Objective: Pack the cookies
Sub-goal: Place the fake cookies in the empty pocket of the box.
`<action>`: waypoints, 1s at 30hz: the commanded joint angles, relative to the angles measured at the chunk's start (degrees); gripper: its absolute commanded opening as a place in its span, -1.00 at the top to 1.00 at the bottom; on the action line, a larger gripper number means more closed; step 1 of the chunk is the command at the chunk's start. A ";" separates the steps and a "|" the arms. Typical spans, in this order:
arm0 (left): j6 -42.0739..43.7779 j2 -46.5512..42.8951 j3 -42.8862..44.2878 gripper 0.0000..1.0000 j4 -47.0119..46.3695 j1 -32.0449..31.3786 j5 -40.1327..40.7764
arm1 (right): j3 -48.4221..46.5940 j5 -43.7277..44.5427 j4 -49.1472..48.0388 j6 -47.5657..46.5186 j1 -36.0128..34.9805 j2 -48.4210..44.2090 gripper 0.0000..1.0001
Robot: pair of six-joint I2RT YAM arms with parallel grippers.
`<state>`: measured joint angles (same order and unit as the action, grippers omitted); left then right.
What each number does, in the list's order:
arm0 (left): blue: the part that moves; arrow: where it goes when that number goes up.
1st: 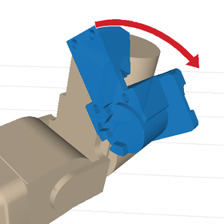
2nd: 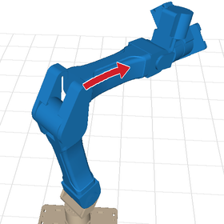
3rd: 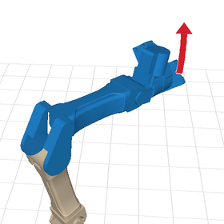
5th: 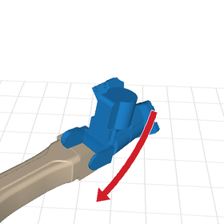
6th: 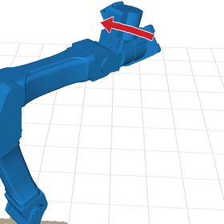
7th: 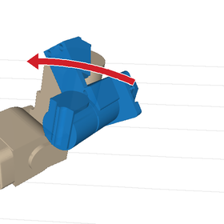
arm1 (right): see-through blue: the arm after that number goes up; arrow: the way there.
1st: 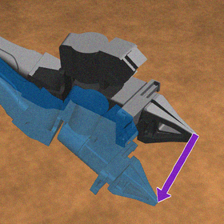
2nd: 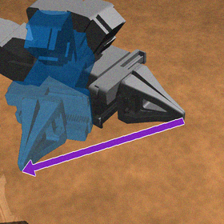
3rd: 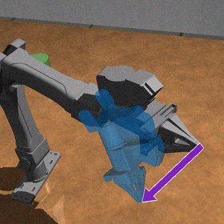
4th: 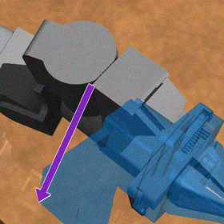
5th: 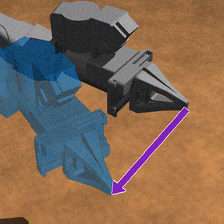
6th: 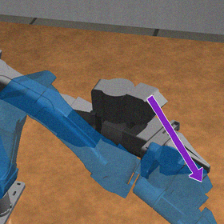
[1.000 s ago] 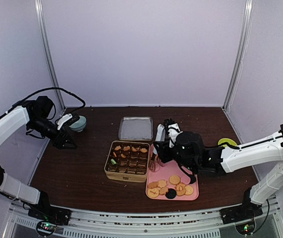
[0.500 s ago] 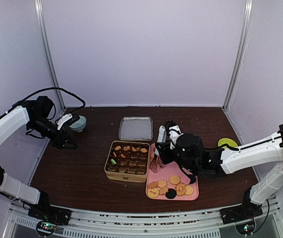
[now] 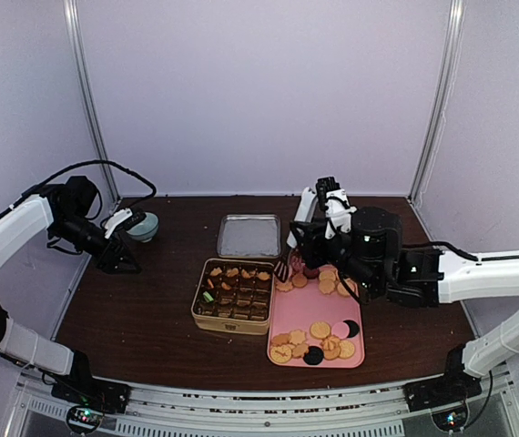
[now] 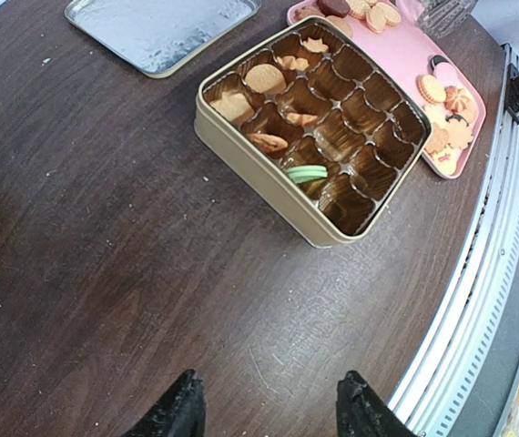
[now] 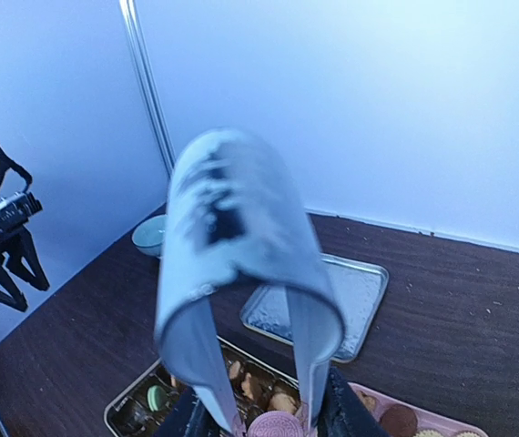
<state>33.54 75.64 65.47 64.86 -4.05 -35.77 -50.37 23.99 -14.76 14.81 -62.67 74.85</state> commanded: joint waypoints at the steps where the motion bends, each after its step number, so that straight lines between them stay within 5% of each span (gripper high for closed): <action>1: 0.54 -1.08 0.20 -0.05 0.58 0.55 -0.88 | -8.04 -2.93 -0.52 -2.50 -1.20 6.21 0.40; 13: 1.17 -1.80 0.15 -0.05 1.09 0.57 -1.17 | -21.76 -6.19 0.68 -4.35 -1.23 22.37 0.33; 21: 1.35 -1.38 0.39 -0.05 1.06 0.58 -1.33 | -21.96 -6.88 1.32 -3.31 -0.49 24.63 0.13; 30: 1.38 -1.37 0.18 -0.05 1.08 0.56 -1.23 | -21.52 -7.05 0.89 -3.18 -0.47 23.15 0.12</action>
<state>33.95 74.87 65.47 65.71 -4.05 -35.90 -70.24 17.17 -12.47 11.11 -63.33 99.35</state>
